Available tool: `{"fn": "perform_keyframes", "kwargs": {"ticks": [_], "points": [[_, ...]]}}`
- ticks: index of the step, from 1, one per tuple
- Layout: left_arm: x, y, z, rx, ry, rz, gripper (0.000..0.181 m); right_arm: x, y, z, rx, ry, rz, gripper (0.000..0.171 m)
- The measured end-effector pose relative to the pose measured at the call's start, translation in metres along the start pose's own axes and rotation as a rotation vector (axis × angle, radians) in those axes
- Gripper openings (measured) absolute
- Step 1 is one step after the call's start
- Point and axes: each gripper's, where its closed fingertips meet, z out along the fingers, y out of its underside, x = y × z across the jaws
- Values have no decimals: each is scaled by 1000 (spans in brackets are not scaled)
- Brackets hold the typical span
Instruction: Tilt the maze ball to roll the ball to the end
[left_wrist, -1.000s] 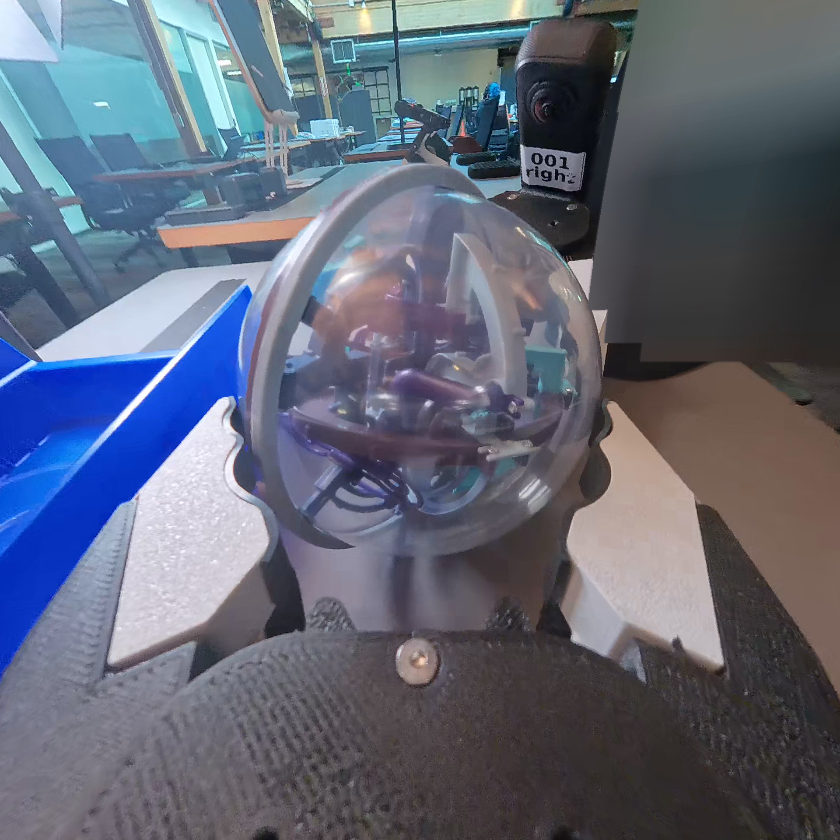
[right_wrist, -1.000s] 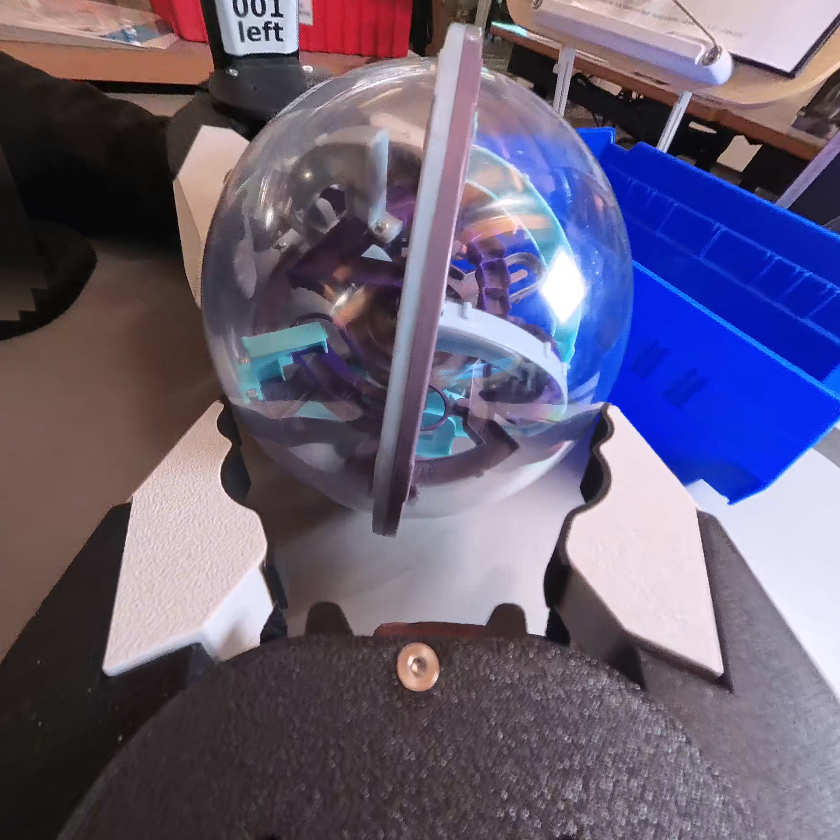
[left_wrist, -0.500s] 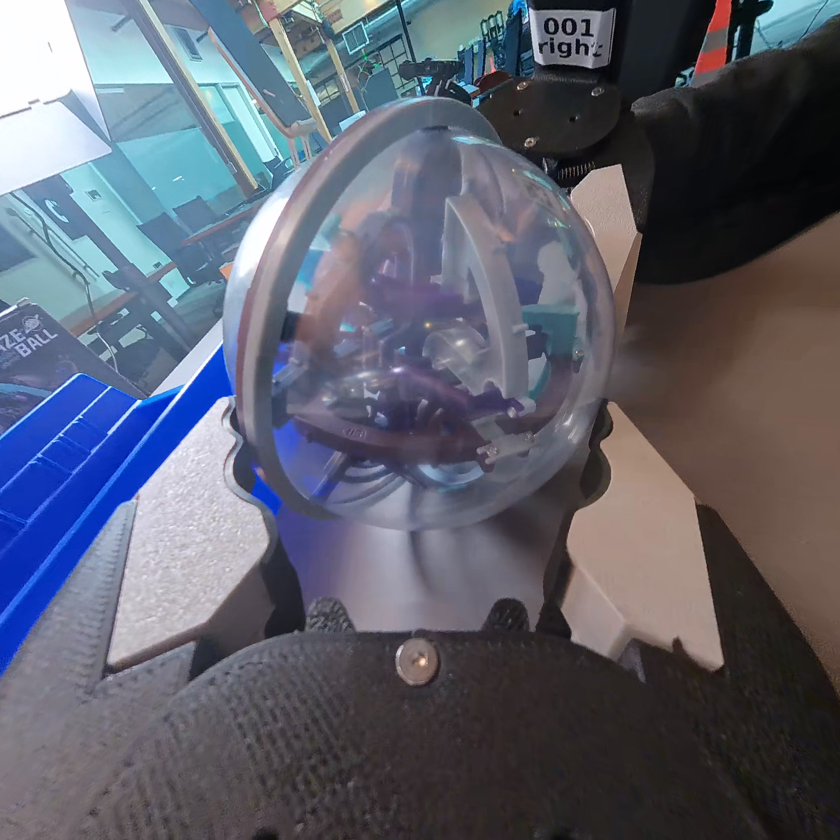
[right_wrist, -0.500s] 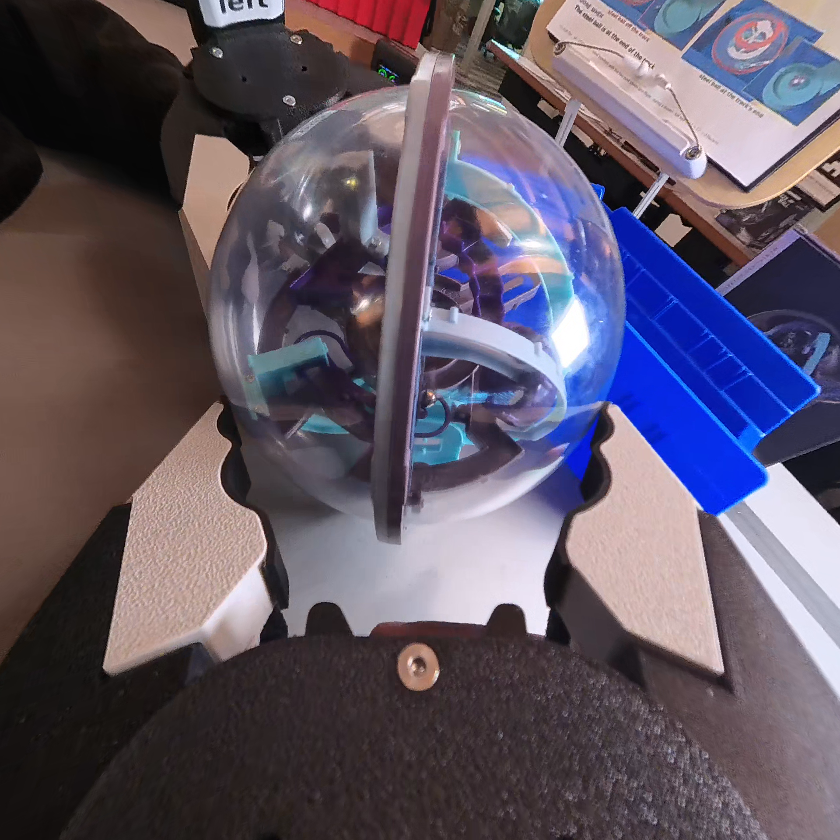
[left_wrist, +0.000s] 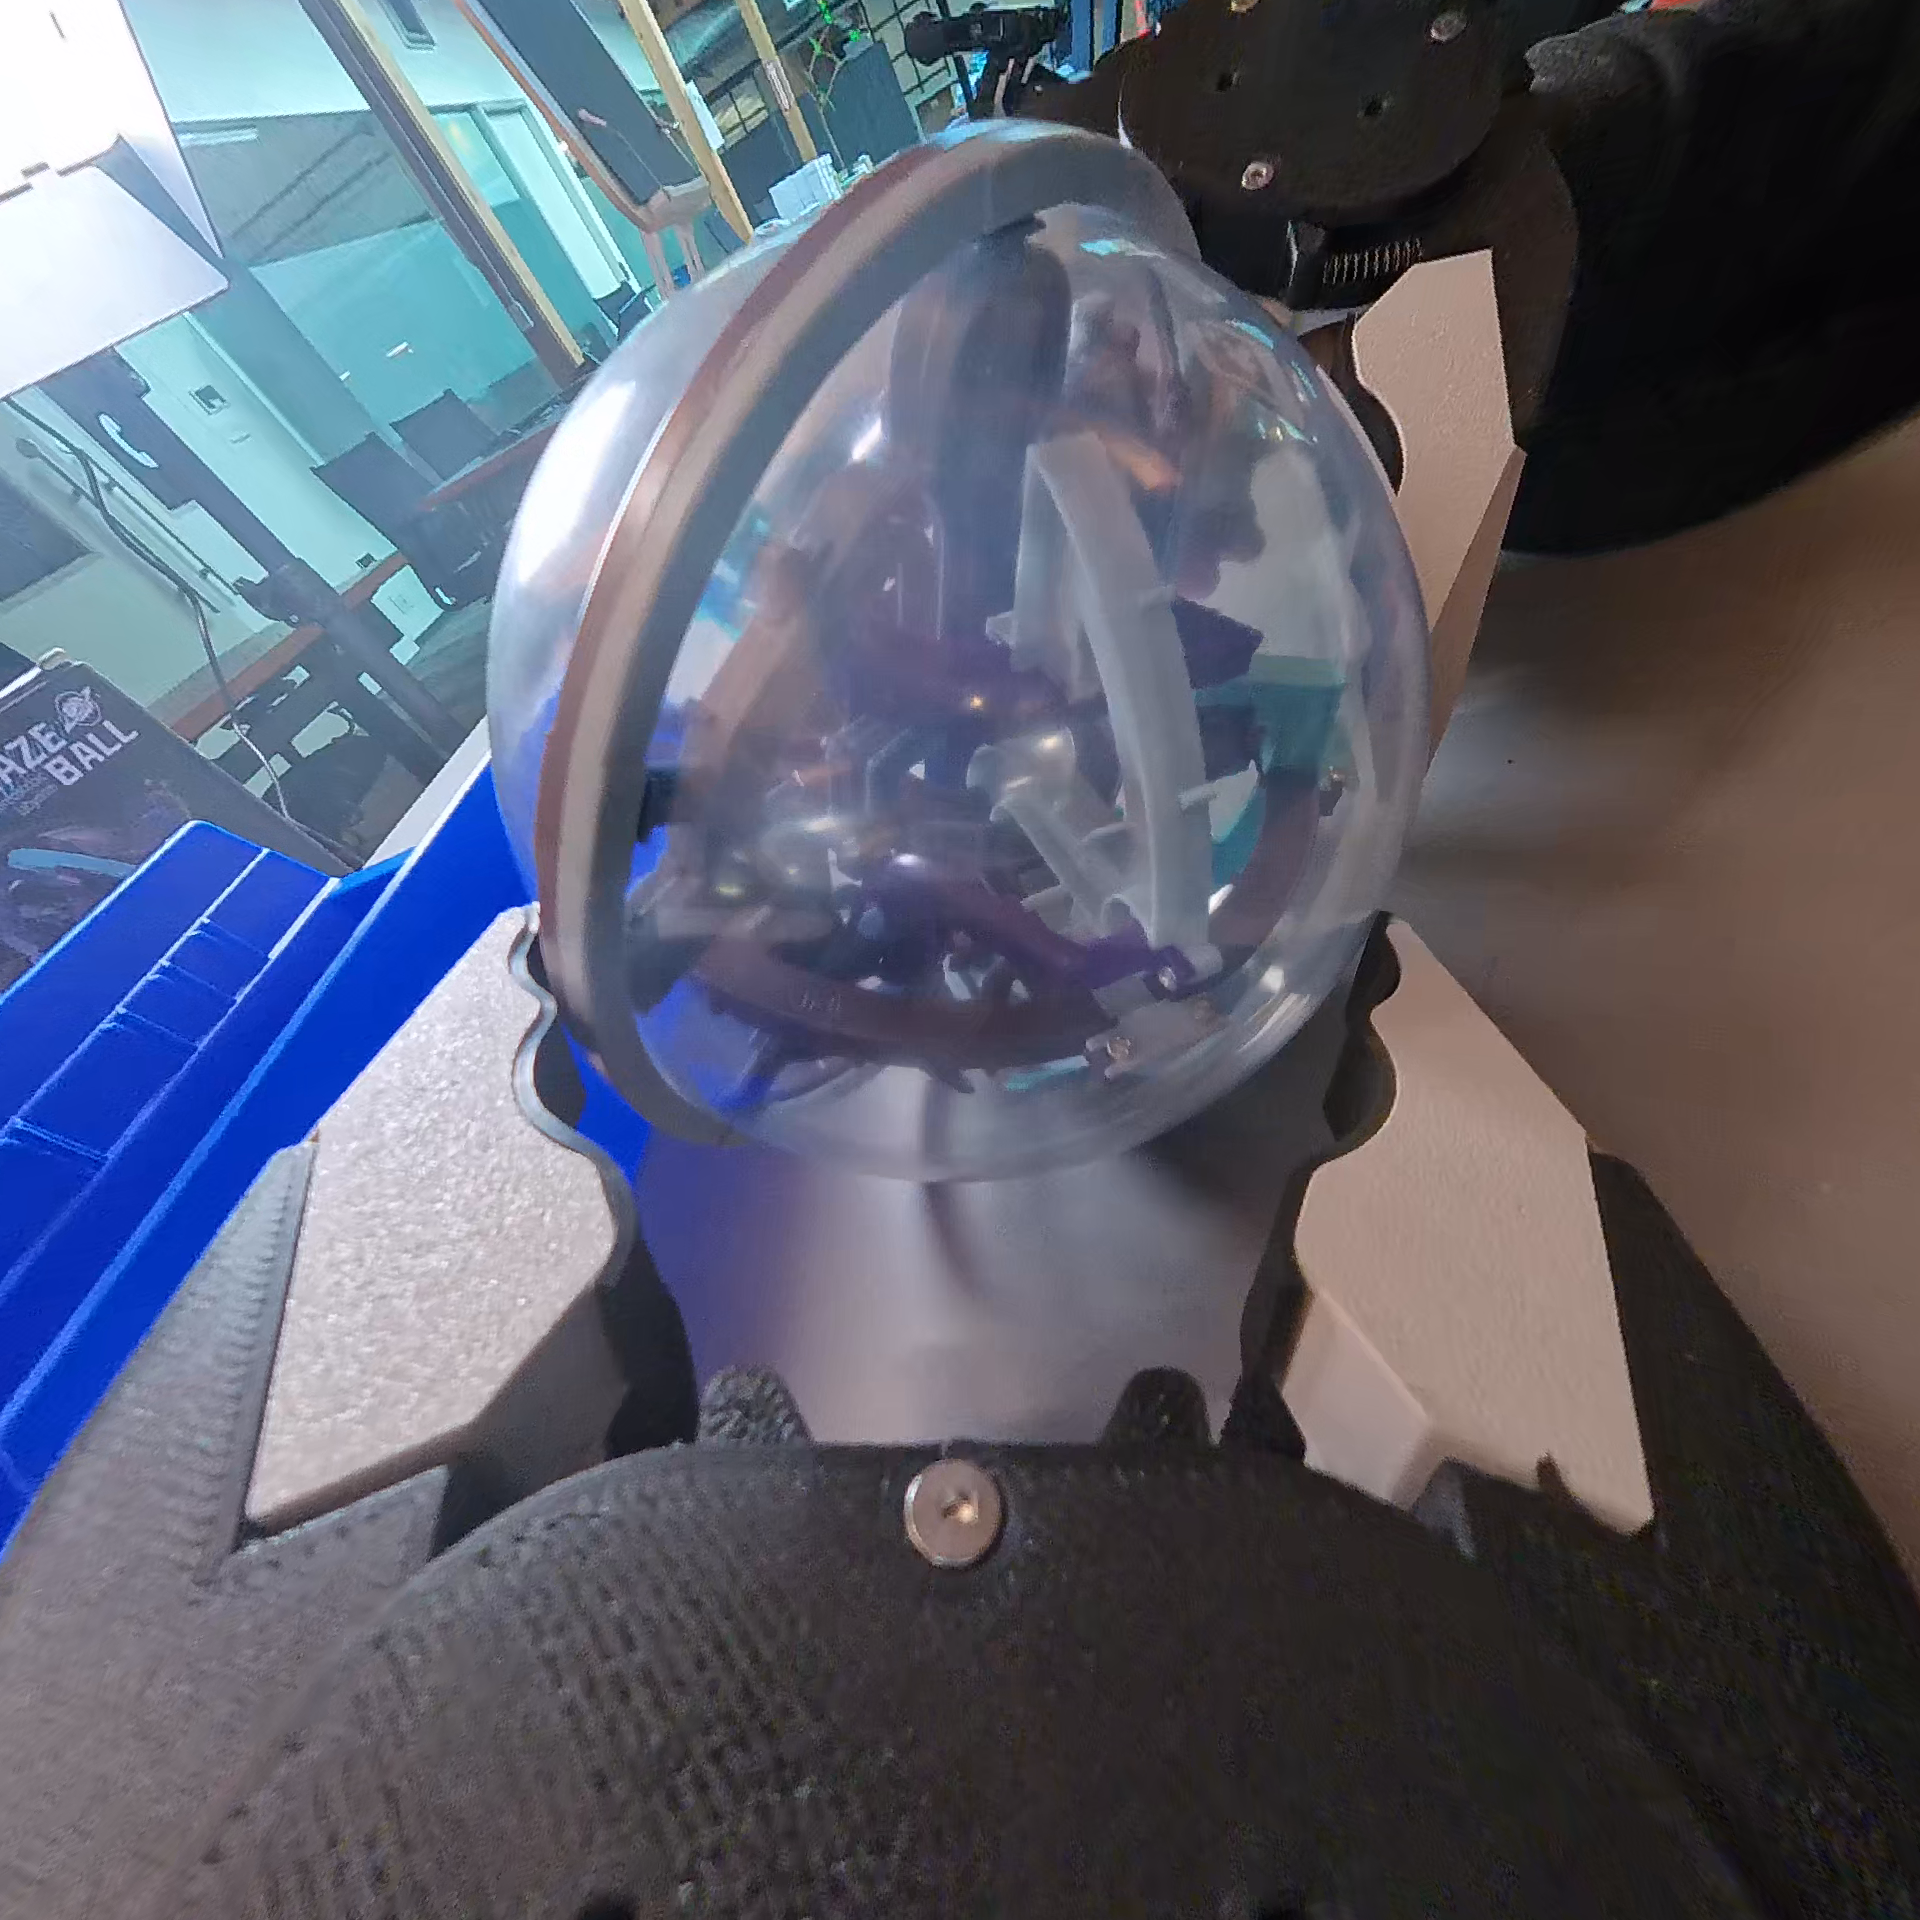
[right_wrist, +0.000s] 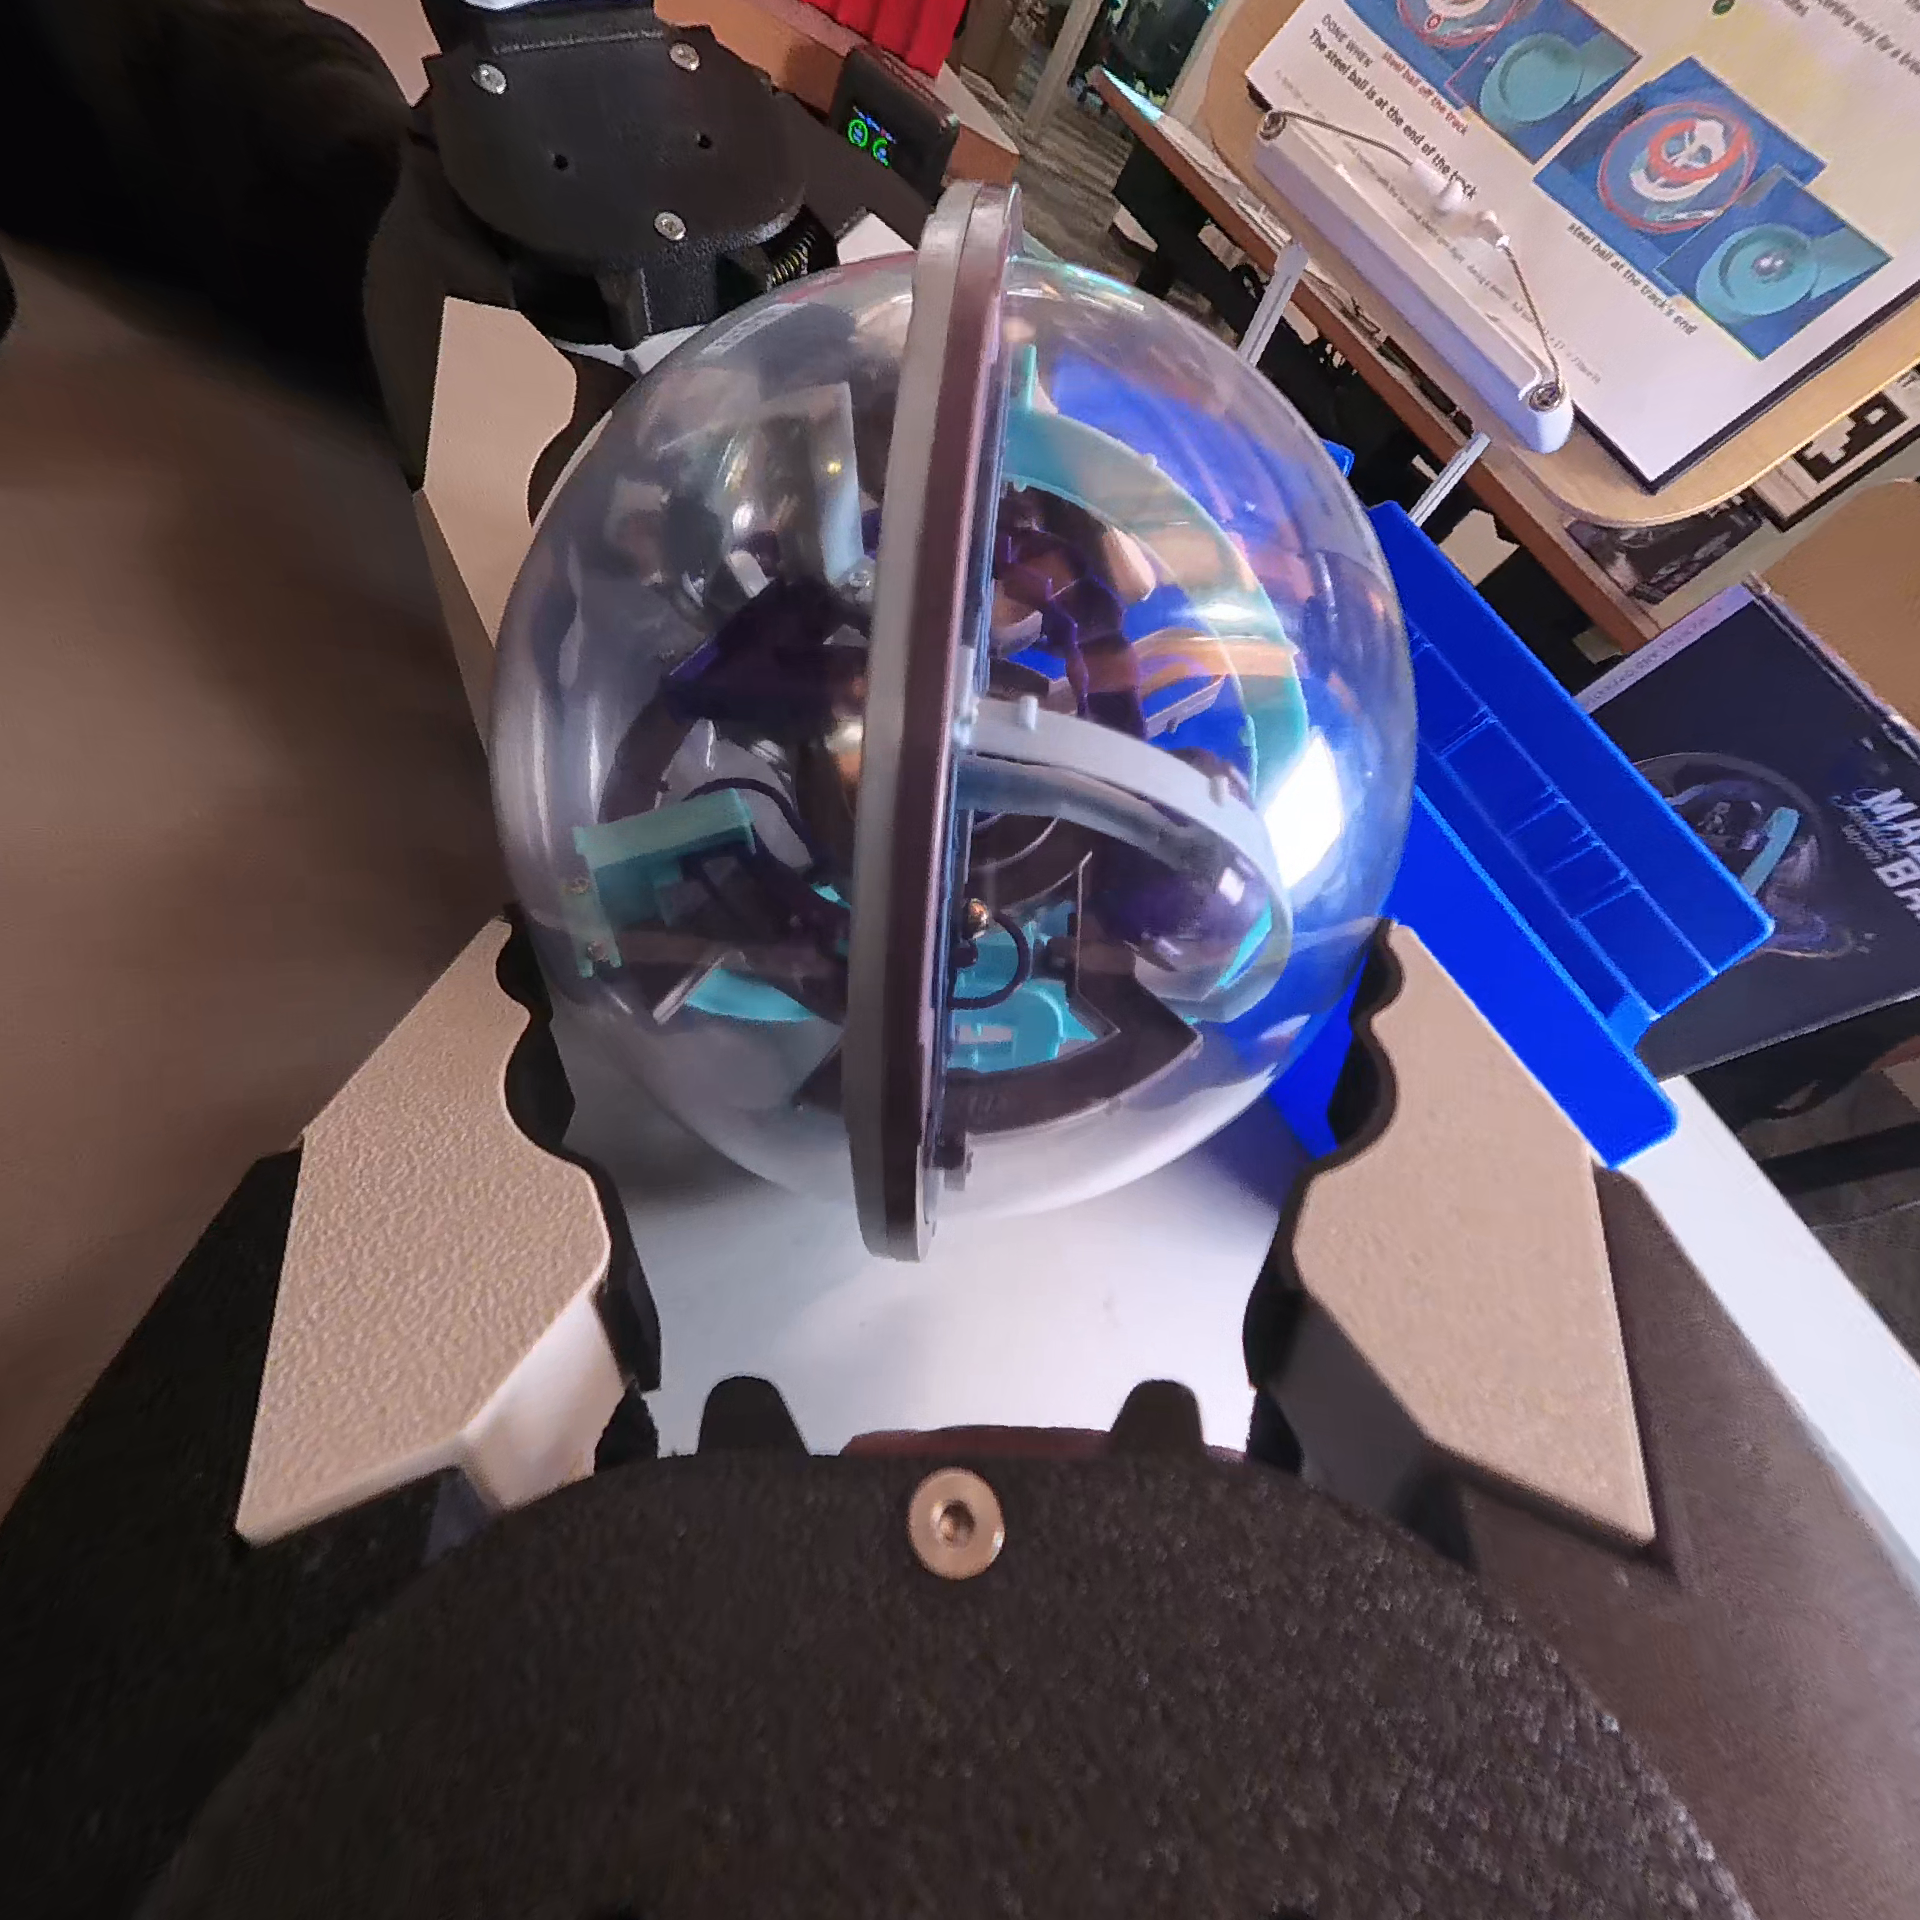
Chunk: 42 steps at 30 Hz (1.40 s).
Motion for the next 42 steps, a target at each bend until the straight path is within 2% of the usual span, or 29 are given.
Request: {"fn": "perform_keyframes", "kwargs": {"ticks": [15,26,32,37,42], "points": [[2,-19,-5,46,-41,129,144,-3,15,4,-32,-21,31,149],[-1,-23,-7,94,55,-170,144,-5,-2,1,65,-98,246,149],[-2,-29,-9,119,71,-215,143,-7,0,2,66,-136,323,150],[2,-41,-12,143,43,-91,143,-16,9,5,29,-162,299,150],[1,-28,-13,117,31,-8,143,-9,5,4,41,-86,180,147]]}}
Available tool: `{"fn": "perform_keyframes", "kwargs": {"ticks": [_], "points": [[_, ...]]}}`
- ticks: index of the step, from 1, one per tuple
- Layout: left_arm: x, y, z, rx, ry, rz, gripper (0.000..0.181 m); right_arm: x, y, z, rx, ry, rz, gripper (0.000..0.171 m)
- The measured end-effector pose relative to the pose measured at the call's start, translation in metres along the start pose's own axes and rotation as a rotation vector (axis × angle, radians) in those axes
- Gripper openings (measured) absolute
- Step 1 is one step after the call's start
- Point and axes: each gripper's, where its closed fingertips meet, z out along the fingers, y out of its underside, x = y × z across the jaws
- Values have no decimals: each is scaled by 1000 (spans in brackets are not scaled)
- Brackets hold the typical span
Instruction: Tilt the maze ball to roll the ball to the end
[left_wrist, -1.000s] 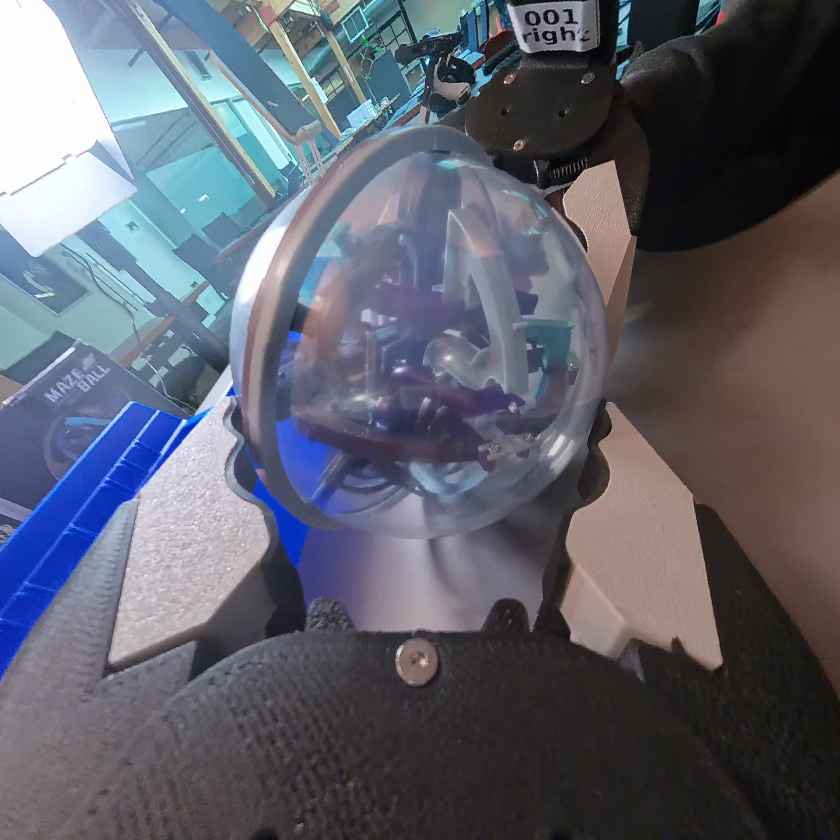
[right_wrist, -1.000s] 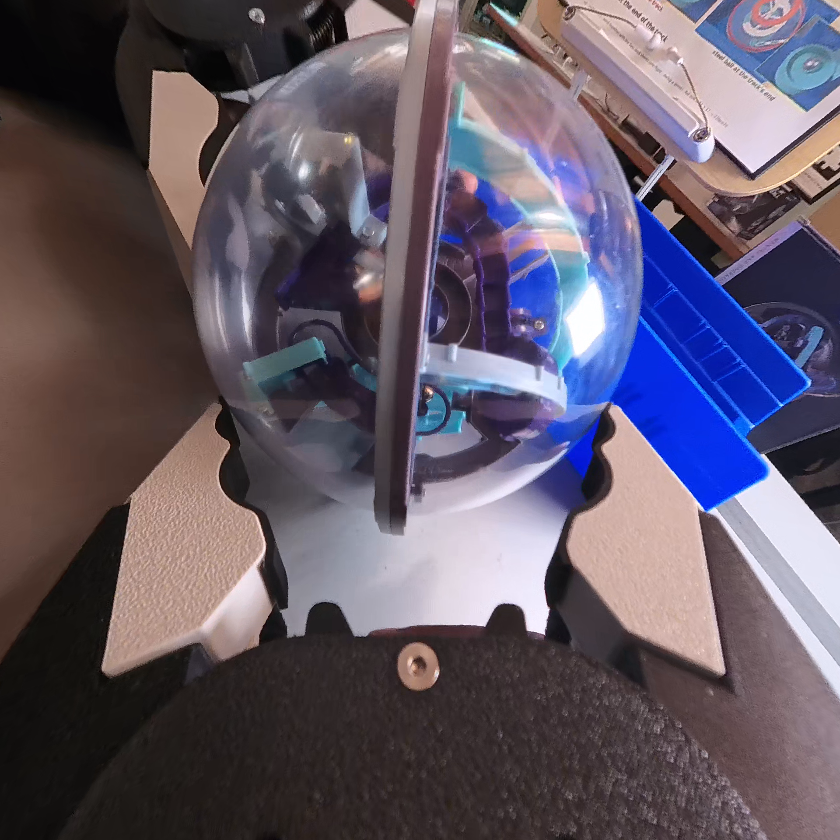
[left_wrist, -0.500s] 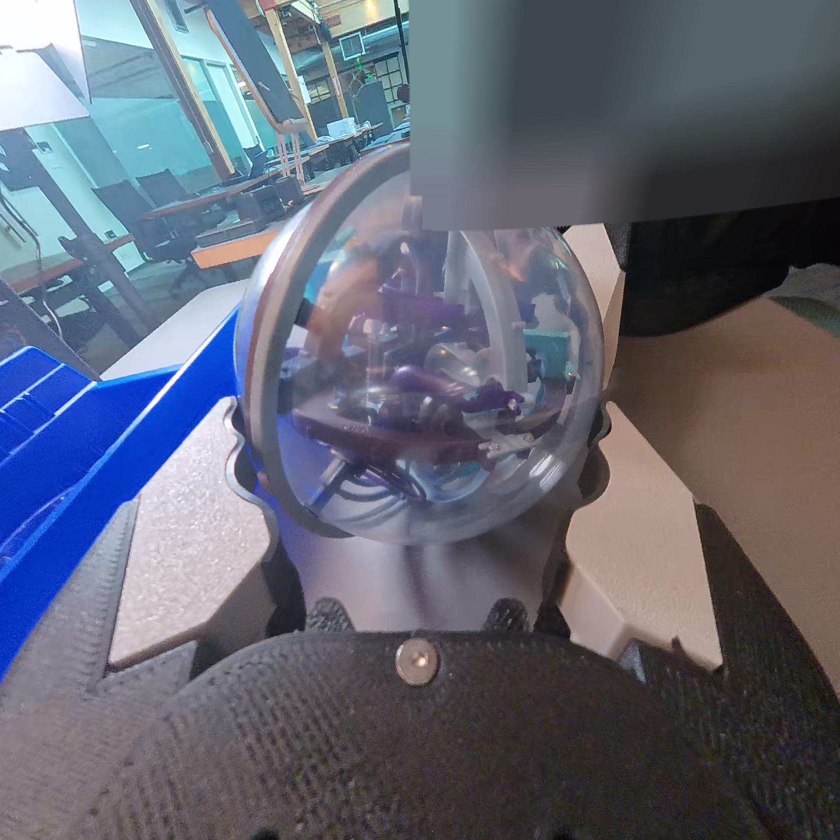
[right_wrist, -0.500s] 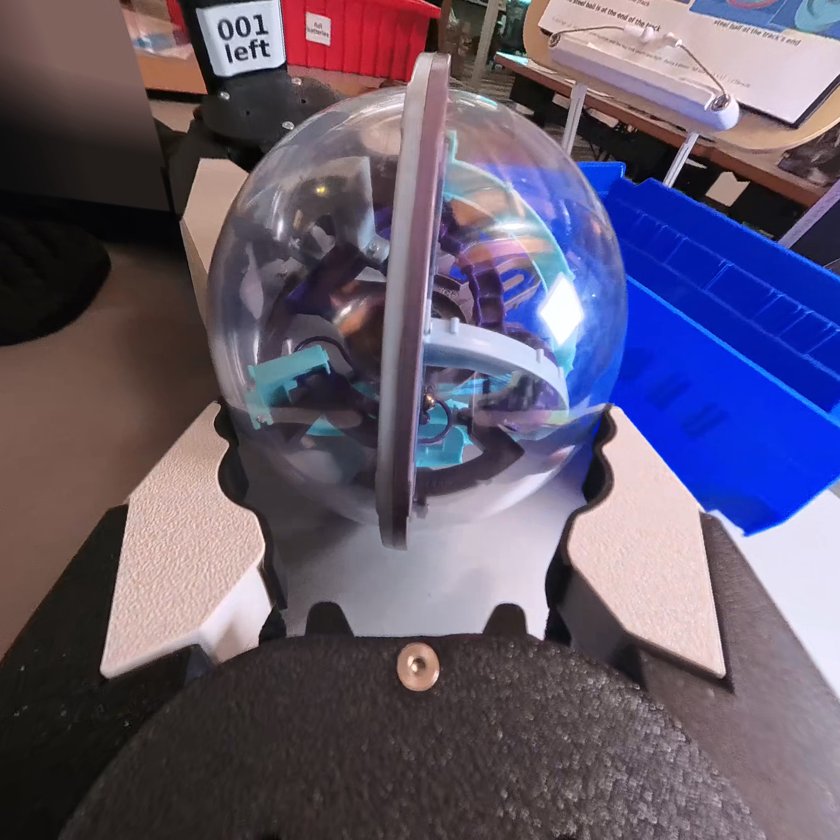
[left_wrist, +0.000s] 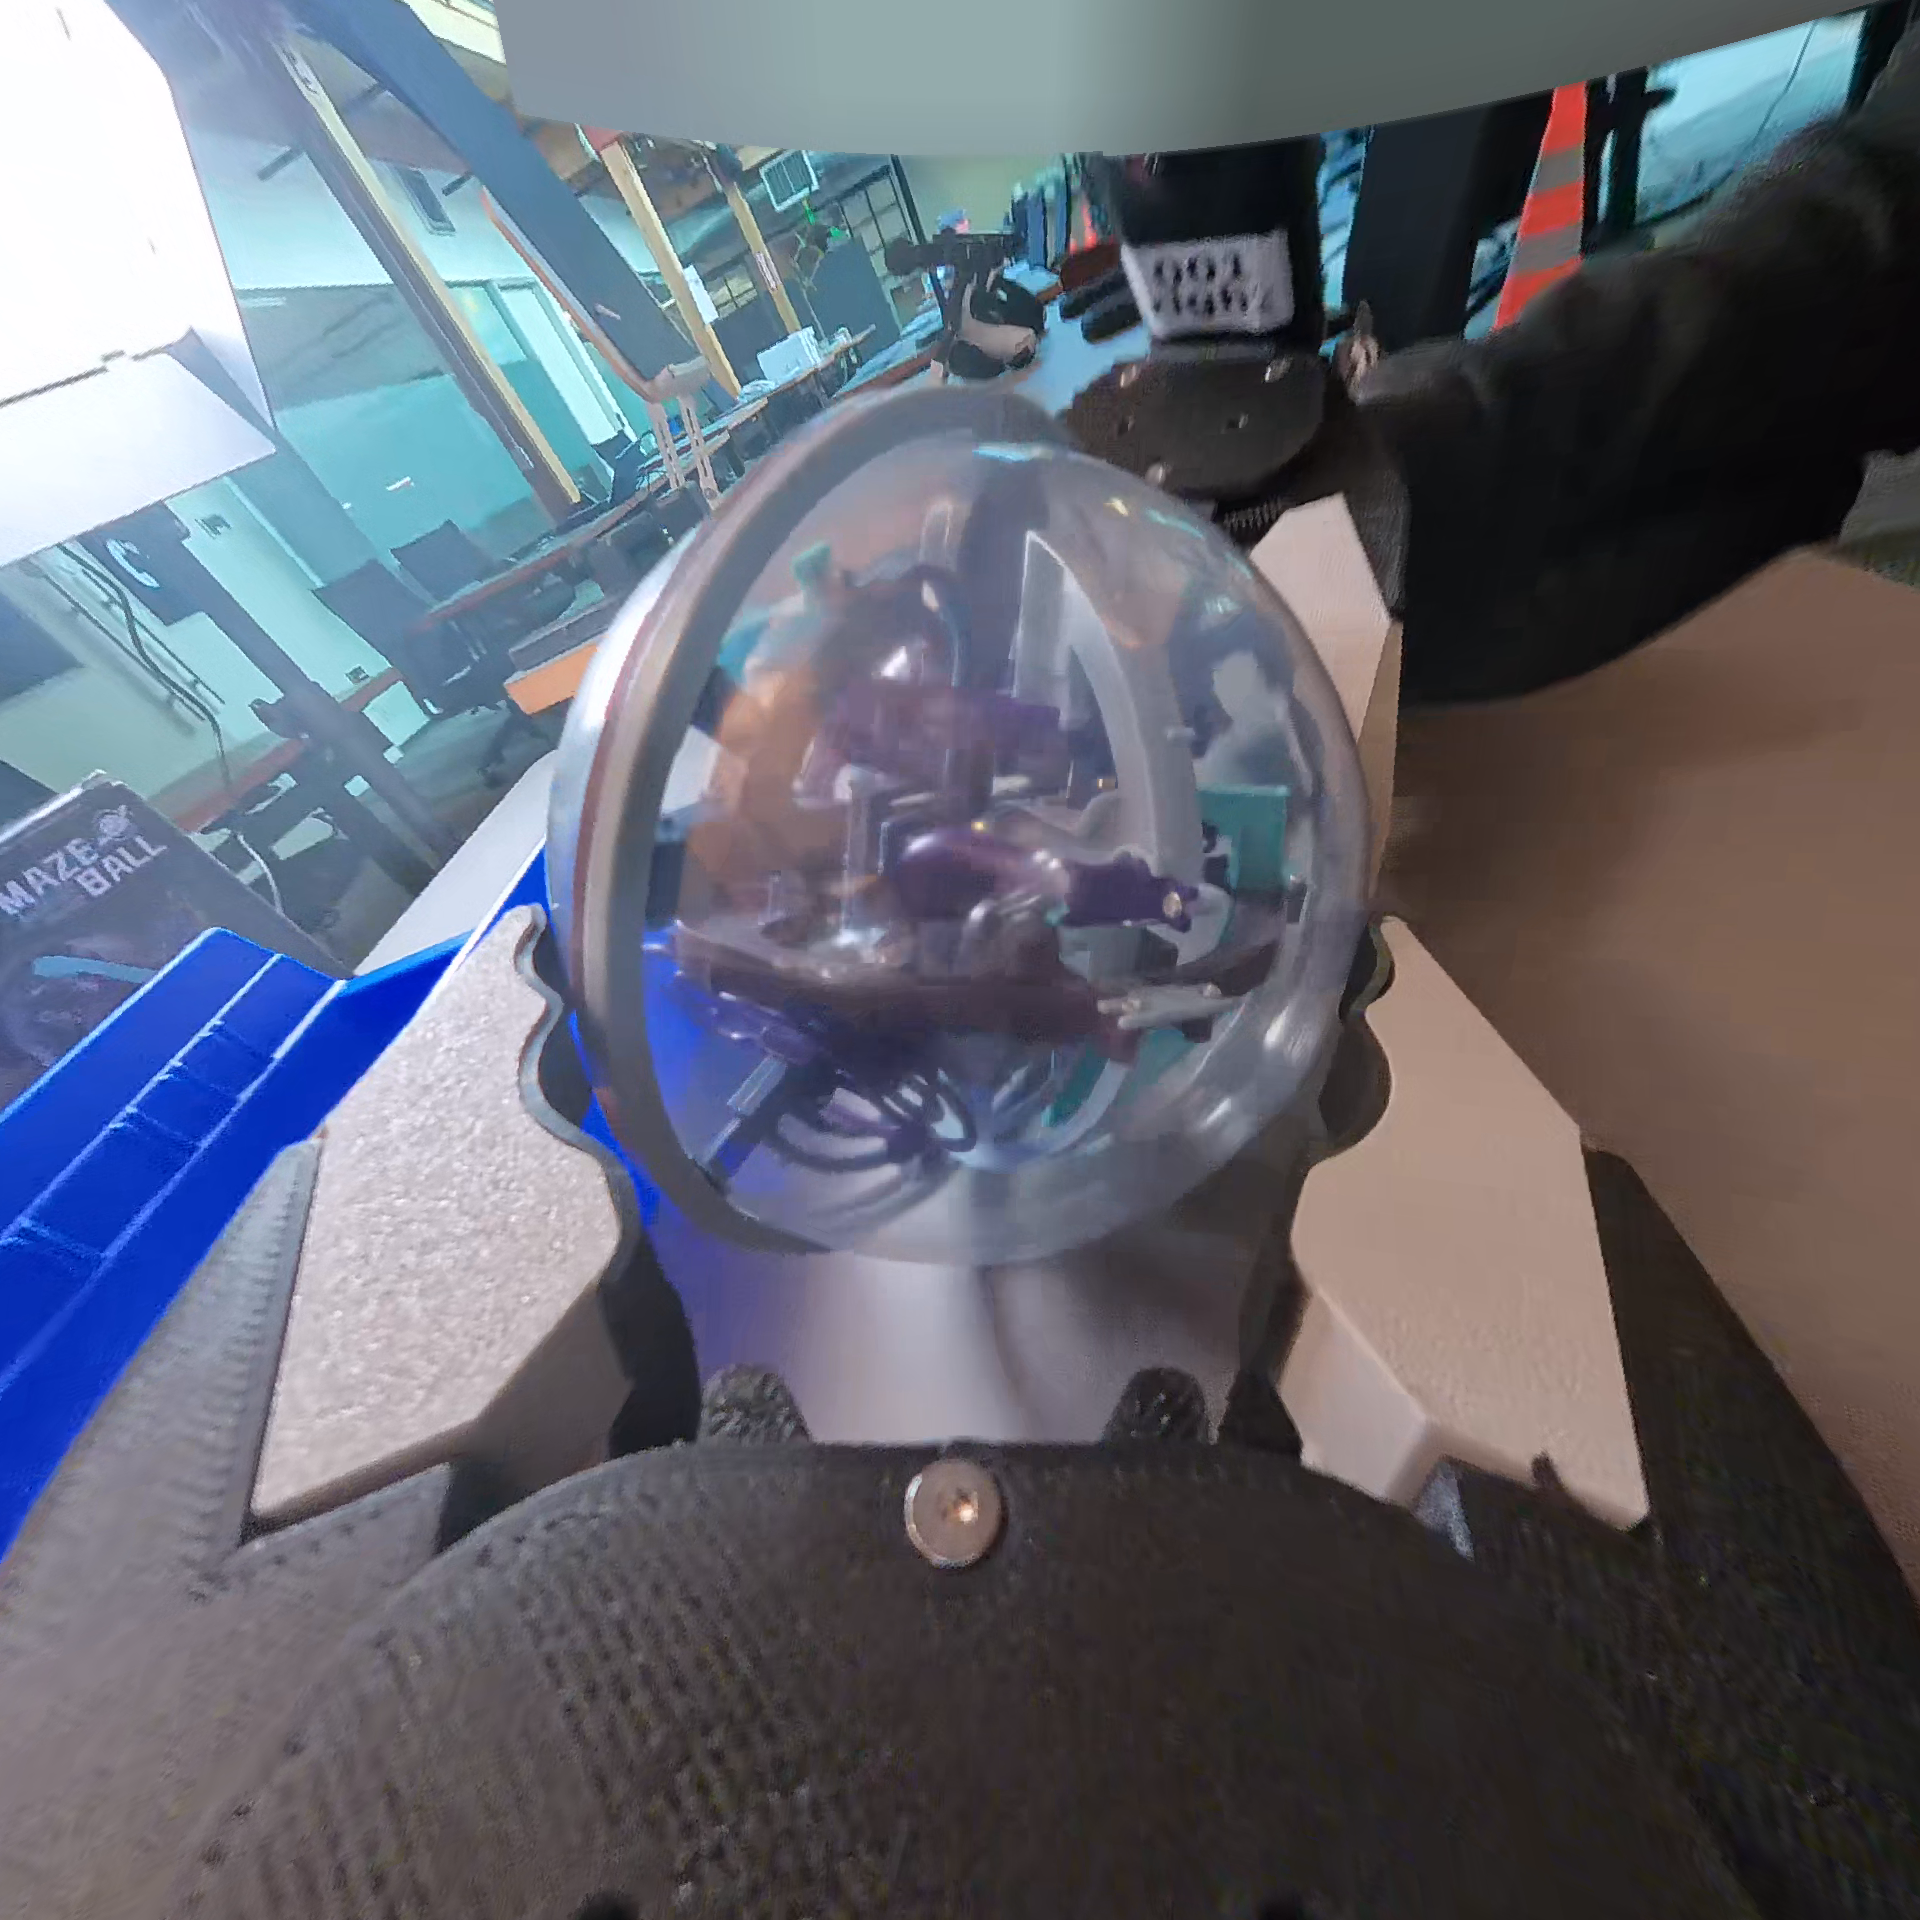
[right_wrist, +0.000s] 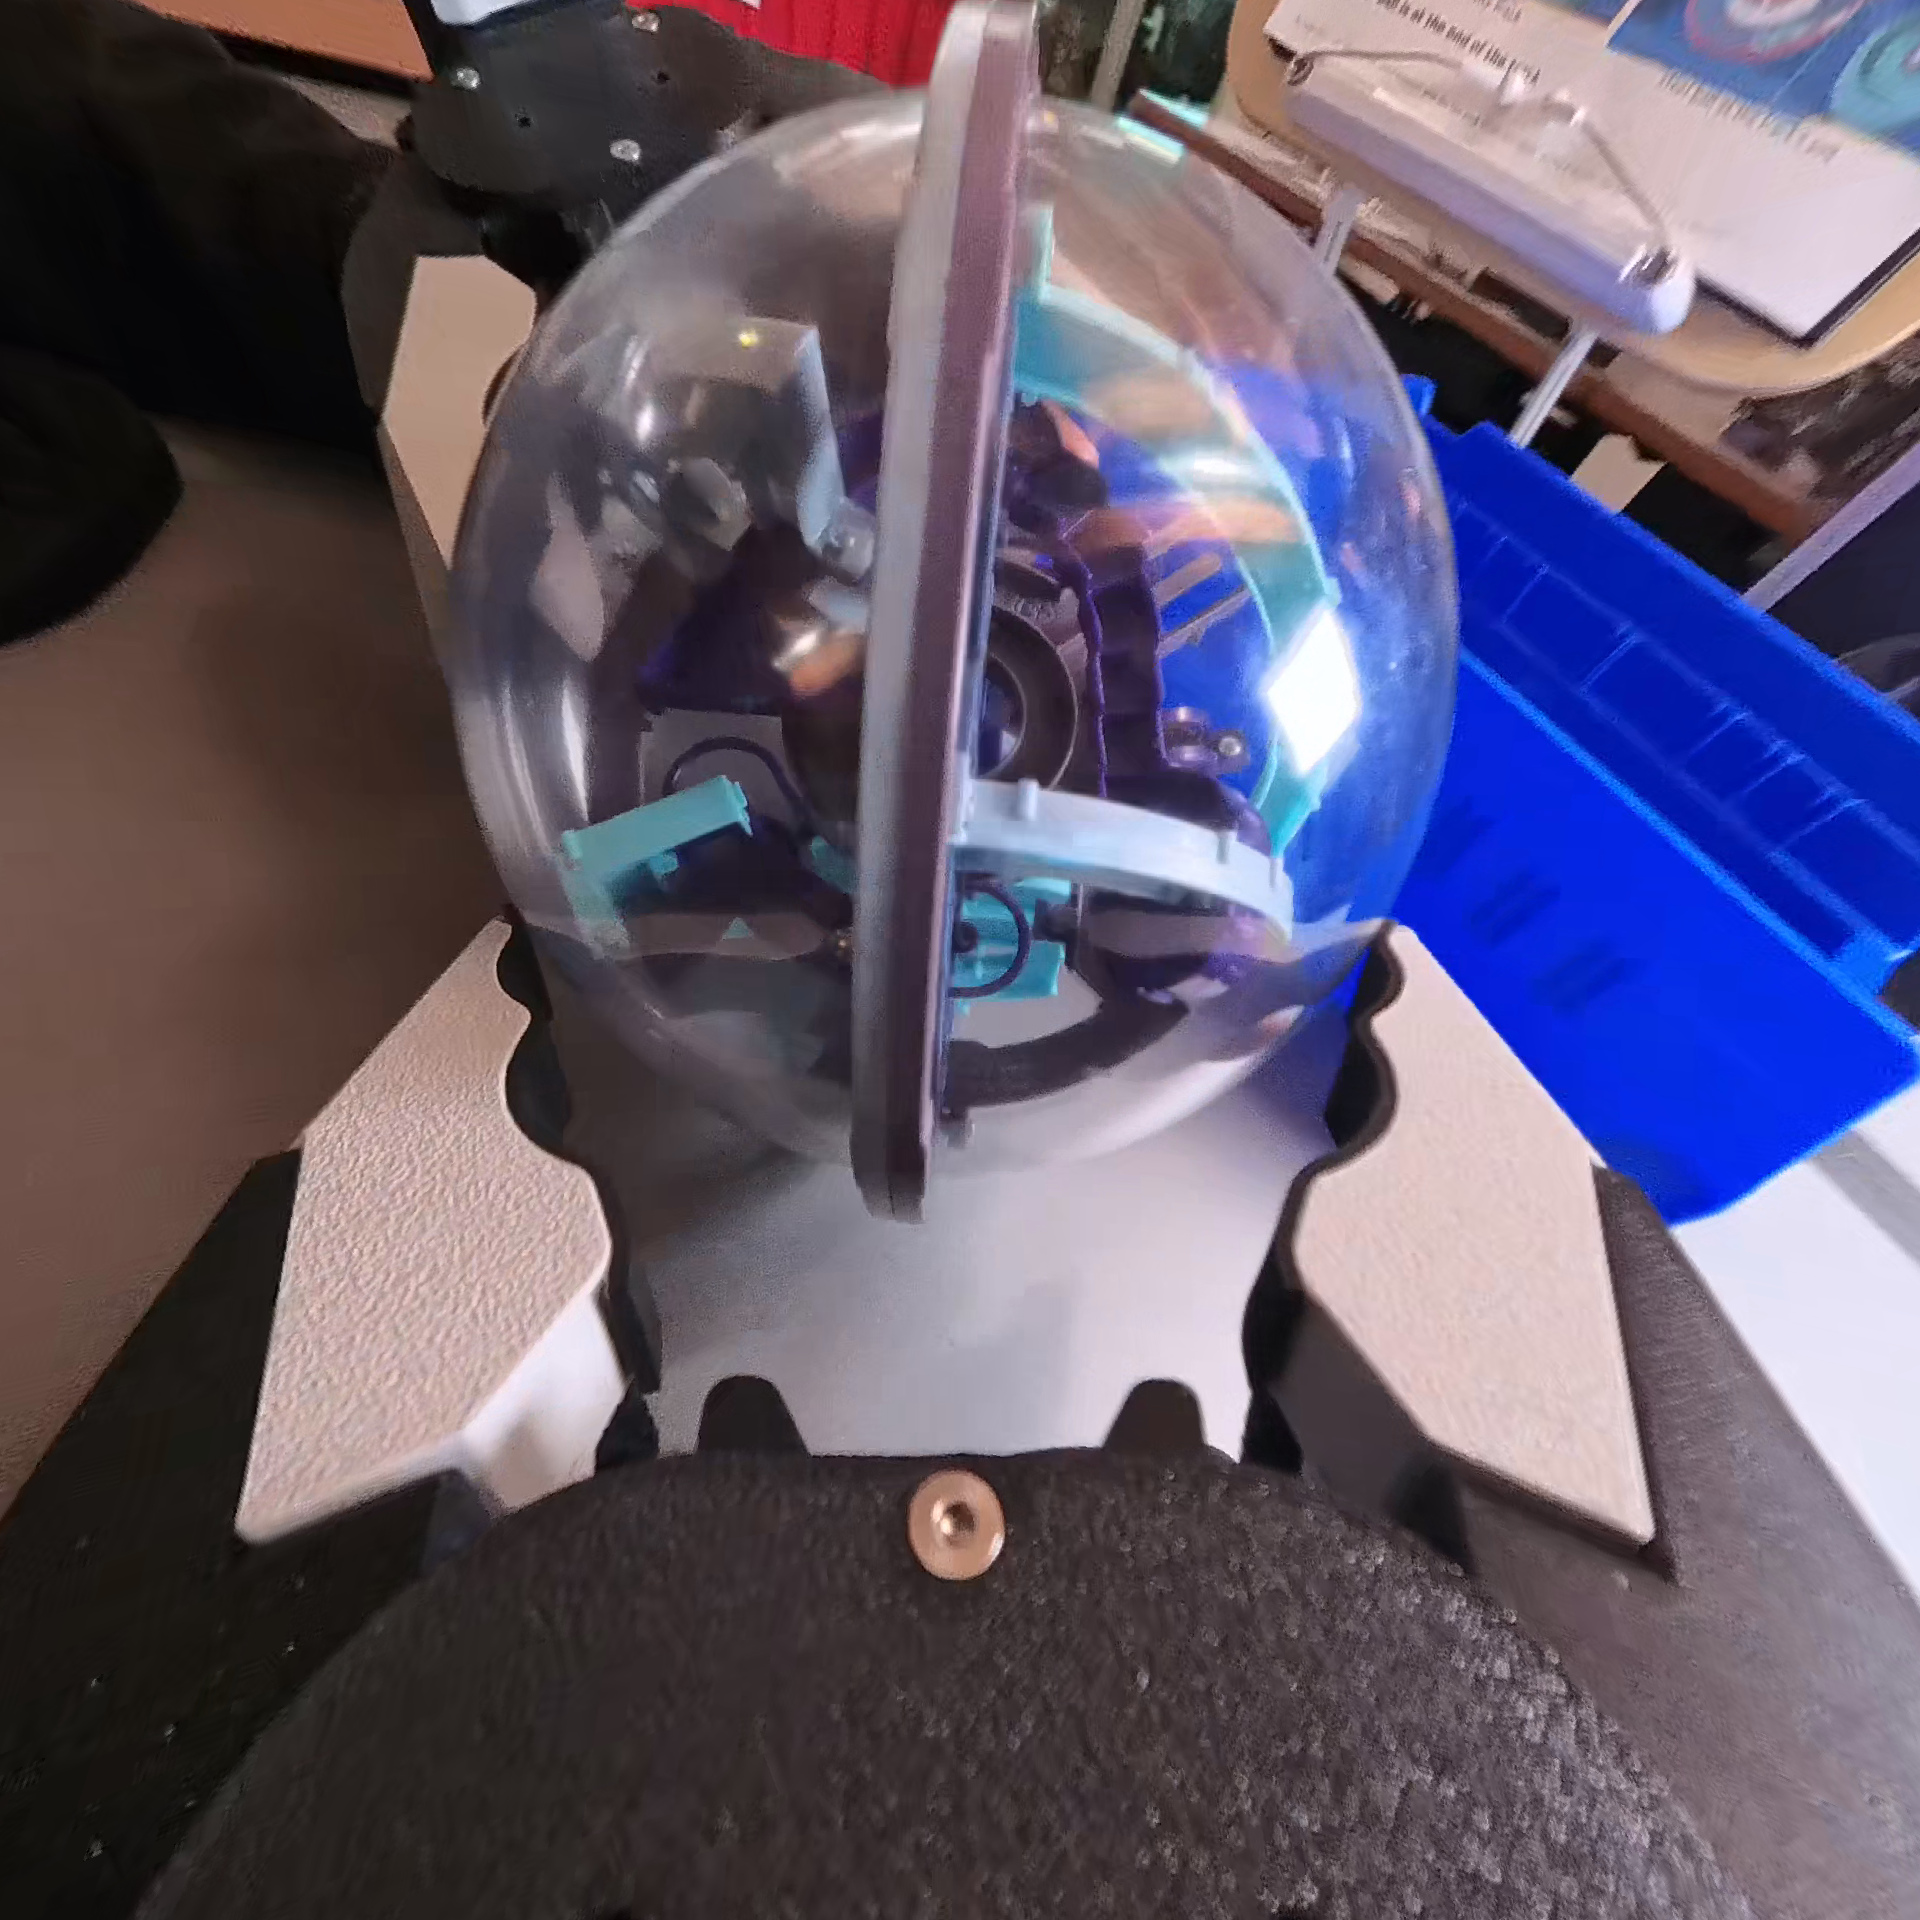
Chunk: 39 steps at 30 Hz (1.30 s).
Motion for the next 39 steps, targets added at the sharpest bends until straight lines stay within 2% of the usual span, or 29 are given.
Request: {"fn": "perform_keyframes", "kwargs": {"ticks": [4,13,18,19,22,24,26,28,31,33,37,39], "points": [[-1,18,1,-78,-17,88,143,3,-4,-2,-6,72,-130,145],[0,48,4,-218,39,-45,140,1,-29,-8,64,95,-152,143],[3,65,6,-339,44,-50,120,7,-14,-16,-16,56,-62,145],[5,70,6,-374,56,-53,121,6,-13,-15,-21,58,-69,146],[18,77,-10,-472,165,-111,141,7,-17,-11,-39,90,-127,143],[8,47,-24,-335,174,-200,143,7,-20,-10,-53,105,-172,142],[-15,8,-33,-161,96,-269,135,4,-24,-7,-55,106,-206,141],[-24,-17,-29,-52,36,-296,135,0,-33,0,-37,105,-238,140],[-11,1,-12,-159,32,-197,145,-5,-54,2,51,93,-202,140],[-9,12,-12,-176,44,-186,149,2,-56,-7,74,88,-123,143],[-7,29,-14,-171,50,-193,142,13,1,-12,-108,37,7,147],[-3,35,-11,-193,55,-180,140,7,20,-6,-148,-4,48,144]]}}
